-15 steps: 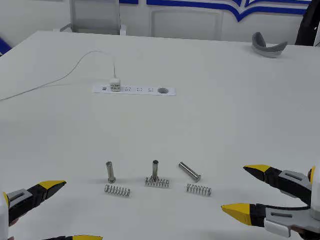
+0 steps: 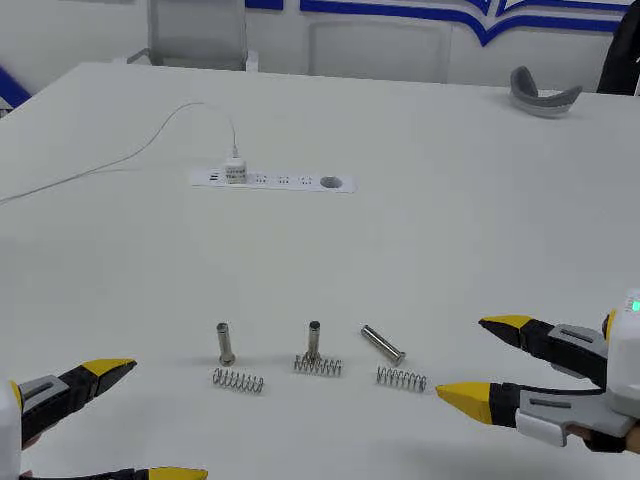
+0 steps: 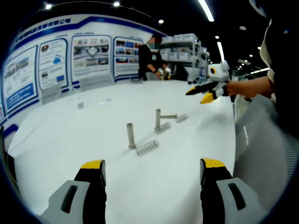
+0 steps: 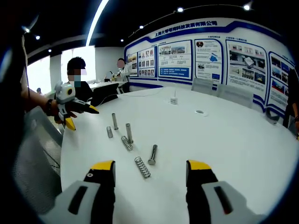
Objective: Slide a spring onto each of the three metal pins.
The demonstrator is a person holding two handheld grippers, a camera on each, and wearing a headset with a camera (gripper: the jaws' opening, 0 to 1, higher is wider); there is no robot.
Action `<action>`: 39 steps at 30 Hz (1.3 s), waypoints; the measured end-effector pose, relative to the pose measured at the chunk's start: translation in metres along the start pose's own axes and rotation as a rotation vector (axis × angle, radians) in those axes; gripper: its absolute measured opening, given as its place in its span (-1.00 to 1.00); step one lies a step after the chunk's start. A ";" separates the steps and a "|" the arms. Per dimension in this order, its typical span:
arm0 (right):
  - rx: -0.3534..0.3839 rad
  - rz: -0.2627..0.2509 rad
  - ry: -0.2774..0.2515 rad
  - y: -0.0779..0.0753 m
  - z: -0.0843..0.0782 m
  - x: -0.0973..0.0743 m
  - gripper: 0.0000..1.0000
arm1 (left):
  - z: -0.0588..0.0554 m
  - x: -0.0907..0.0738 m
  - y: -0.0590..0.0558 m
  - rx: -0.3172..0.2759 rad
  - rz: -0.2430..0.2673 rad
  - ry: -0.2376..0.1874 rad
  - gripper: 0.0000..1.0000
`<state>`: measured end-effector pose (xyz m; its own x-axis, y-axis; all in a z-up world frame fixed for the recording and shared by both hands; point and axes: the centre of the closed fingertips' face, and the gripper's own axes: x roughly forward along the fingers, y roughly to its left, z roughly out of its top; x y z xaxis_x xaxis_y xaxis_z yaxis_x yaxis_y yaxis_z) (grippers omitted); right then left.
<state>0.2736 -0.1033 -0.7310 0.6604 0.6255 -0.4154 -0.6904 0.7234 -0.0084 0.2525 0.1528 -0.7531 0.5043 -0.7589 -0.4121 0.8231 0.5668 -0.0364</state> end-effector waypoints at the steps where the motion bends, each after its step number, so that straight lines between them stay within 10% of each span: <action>1: -0.002 0.003 0.003 0.001 0.001 0.001 0.24 | 0.000 0.000 0.000 0.000 0.000 0.001 0.68; 39: -0.072 0.011 0.181 0.000 0.015 0.068 -0.28 | 0.002 0.001 -0.002 -0.002 -0.003 -0.005 0.65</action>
<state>0.3228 -0.0559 -0.7459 0.5931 0.5658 -0.5727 -0.7210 0.6898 -0.0652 0.2523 0.1501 -0.7515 0.5033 -0.7620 -0.4074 0.8239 0.5654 -0.0397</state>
